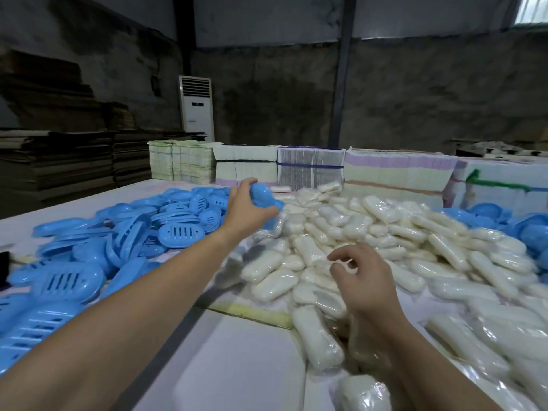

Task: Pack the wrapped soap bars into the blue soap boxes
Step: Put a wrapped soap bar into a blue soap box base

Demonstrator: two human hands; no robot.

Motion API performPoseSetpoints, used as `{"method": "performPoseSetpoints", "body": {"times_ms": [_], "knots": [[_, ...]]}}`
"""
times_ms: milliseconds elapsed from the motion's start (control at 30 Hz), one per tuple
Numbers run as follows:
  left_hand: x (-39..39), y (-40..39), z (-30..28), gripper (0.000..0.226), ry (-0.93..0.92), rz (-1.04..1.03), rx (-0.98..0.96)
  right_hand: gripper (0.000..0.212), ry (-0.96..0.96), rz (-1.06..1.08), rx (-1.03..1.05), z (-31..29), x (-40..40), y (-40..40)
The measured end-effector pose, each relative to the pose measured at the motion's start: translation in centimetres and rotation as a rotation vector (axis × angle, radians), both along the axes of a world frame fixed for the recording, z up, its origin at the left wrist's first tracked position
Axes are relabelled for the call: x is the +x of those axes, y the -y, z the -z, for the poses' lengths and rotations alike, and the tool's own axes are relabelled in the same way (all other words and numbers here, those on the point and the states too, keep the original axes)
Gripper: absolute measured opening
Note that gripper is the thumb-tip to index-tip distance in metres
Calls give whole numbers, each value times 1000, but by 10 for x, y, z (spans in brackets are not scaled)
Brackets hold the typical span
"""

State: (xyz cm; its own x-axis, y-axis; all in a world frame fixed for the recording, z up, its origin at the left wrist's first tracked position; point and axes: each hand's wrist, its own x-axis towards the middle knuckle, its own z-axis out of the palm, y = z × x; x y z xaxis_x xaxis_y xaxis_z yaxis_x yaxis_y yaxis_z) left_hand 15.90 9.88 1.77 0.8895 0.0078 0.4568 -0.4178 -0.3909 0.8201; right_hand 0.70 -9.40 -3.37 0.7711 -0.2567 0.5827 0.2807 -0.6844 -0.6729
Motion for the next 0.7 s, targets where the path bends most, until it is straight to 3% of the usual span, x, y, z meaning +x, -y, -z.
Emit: {"method": "performPoseSetpoints", "body": {"times_ms": [133, 233, 300, 400, 467, 567, 700], "knots": [[-62, 34, 5, 52, -185, 267, -437, 20, 39, 108, 317, -10, -2, 12], [-104, 55, 16, 56, -333, 480, -567, 22, 90, 189, 513, -18, -7, 29], [-124, 64, 31, 59, -320, 561, -477, 23, 117, 220, 577, -23, -9, 41], [-139, 71, 53, 66, -131, 524, -9, 21, 113, 269, 582, -27, -11, 57], [-138, 71, 59, 67, -62, 514, 139, 17, 79, 286, 528, -27, -10, 68], [-131, 66, 64, 70, -63, 552, 107, 24, -29, 352, 256, -21, -8, 87], [-126, 64, 67, 70, -25, 592, 158, 51, -403, 475, -177, 1, 4, 107]]}}
